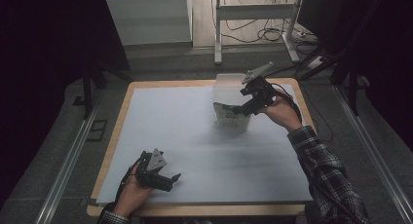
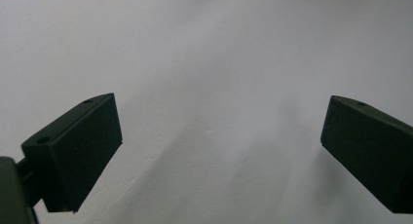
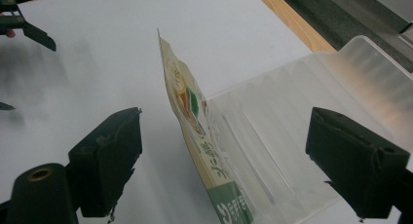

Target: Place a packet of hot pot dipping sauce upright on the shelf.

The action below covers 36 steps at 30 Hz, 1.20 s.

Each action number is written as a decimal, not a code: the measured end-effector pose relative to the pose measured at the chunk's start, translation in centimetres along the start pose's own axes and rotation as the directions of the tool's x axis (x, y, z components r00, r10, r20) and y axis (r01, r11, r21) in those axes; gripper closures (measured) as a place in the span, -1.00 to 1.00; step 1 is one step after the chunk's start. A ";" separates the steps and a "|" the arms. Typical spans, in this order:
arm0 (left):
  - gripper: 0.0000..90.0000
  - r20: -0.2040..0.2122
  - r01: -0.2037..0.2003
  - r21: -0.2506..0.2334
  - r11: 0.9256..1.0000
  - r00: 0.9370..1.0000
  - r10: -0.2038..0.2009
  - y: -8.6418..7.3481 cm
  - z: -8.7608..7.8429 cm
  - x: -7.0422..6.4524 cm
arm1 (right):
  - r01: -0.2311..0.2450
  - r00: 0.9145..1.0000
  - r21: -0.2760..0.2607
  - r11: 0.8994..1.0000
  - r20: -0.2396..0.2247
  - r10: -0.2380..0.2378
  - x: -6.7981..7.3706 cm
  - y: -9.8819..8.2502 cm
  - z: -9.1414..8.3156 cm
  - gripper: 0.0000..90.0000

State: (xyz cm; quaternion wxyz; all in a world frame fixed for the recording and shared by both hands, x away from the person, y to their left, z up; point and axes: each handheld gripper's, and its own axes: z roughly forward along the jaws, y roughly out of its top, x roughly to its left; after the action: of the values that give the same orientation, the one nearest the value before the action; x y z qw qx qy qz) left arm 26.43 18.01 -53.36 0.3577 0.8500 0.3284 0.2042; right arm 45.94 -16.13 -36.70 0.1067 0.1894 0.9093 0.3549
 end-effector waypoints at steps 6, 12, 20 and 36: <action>-0.97 0.000 -0.001 0.003 1.000 1.000 0.001 0.0 0.0 0.0 | -0.008 1.000 -0.004 1.000 0.000 0.008 0.1 -0.2 -0.3 -0.74; -0.97 -0.001 -0.001 0.005 1.000 1.000 0.001 0.0 0.0 0.0 | -0.012 1.000 -0.012 1.000 0.003 0.012 0.3 -0.6 -0.5 -0.79; -0.97 -0.001 -0.004 0.008 1.000 1.000 0.004 0.0 0.1 -0.1 | -0.038 0.999 -0.018 0.999 0.013 0.038 0.3 -1.3 -0.8 -0.84; -0.97 0.011 0.006 -0.004 1.000 1.000 -0.006 0.1 -0.1 0.0 | -0.073 0.997 -0.041 0.996 0.019 0.074 0.6 -2.6 -1.7 -0.92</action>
State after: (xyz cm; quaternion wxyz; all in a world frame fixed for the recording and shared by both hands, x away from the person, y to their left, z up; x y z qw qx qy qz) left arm 26.44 18.03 -53.28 0.3619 0.8494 0.3285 0.1990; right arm 44.13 -18.66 -37.34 0.1066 0.2242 0.8931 0.3751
